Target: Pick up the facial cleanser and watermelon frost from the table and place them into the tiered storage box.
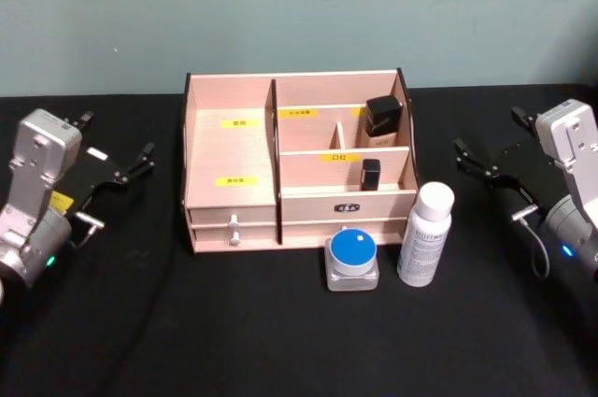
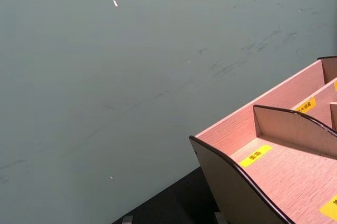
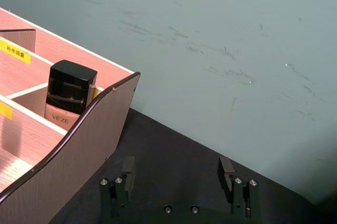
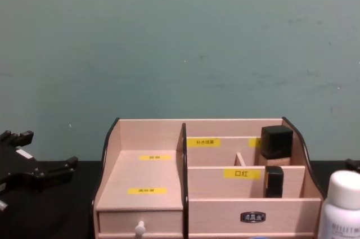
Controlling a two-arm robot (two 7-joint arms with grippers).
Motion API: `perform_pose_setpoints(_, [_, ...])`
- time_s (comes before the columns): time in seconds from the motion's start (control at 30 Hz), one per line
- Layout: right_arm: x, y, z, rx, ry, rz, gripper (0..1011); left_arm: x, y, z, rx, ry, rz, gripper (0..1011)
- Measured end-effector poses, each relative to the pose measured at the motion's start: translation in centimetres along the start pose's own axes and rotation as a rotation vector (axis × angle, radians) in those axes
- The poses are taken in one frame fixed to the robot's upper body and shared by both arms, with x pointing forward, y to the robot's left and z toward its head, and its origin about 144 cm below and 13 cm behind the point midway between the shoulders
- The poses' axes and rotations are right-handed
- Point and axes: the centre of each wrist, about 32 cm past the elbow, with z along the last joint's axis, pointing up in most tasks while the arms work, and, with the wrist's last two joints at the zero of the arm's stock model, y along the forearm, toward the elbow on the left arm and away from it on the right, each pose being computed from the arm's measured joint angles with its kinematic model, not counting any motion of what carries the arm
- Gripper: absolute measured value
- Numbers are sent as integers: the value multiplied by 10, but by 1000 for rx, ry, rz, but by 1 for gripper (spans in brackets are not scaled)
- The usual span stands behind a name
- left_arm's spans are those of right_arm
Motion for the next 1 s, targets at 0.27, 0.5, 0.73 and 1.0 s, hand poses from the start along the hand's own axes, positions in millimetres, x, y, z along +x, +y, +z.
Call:
perform_pose_setpoints(0.27, [0,0,0,0,0,0,1002,0,0,0,0,0,0,1001])
perform_pose_setpoints(0.5, [0,0,0,0,0,0,1002,0,0,0,0,0,0,1001])
perform_pose_setpoints(0.73, [0,0,0,0,0,0,1002,0,0,0,0,0,0,1001])
perform_pose_setpoints(1.0, [0,0,0,0,0,0,1002,0,0,0,0,0,0,1001])
